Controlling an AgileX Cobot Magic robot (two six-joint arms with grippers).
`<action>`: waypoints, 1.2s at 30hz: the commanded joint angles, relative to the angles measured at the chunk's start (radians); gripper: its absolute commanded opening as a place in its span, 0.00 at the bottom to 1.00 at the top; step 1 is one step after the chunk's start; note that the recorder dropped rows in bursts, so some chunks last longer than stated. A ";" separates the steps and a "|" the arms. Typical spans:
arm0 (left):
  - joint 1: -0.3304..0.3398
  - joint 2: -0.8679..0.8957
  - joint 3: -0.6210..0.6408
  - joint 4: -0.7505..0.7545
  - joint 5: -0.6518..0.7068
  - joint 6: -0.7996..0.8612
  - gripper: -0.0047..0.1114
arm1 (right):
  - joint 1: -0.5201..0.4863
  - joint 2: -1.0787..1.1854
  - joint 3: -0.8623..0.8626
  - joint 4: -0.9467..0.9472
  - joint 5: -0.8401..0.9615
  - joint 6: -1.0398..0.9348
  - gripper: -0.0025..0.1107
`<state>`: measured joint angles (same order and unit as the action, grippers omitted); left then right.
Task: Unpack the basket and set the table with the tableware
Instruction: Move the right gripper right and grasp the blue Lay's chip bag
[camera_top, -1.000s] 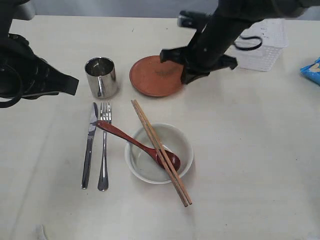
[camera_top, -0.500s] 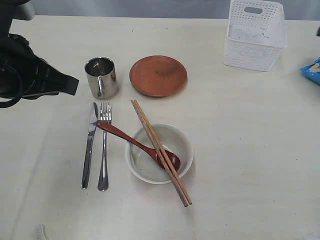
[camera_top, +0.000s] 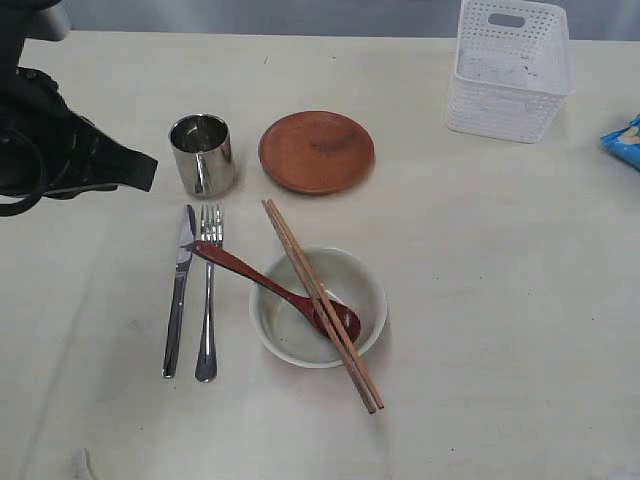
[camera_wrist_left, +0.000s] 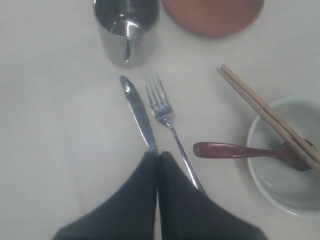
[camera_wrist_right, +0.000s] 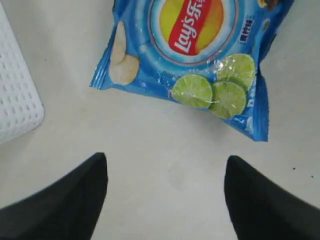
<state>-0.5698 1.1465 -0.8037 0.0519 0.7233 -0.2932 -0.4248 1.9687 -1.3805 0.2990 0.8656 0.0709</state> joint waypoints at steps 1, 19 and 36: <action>0.000 -0.008 0.006 -0.011 0.002 0.005 0.04 | -0.047 0.005 -0.002 -0.047 -0.056 0.038 0.59; 0.000 -0.008 0.006 -0.038 -0.016 0.031 0.04 | -0.181 0.185 -0.002 0.309 -0.087 -0.172 0.59; 0.000 -0.008 0.006 -0.038 -0.032 0.035 0.04 | -0.181 0.226 -0.002 0.458 -0.161 -0.388 0.02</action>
<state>-0.5698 1.1465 -0.8037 0.0178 0.7013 -0.2620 -0.6006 2.1917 -1.3825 0.7167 0.7008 -0.2537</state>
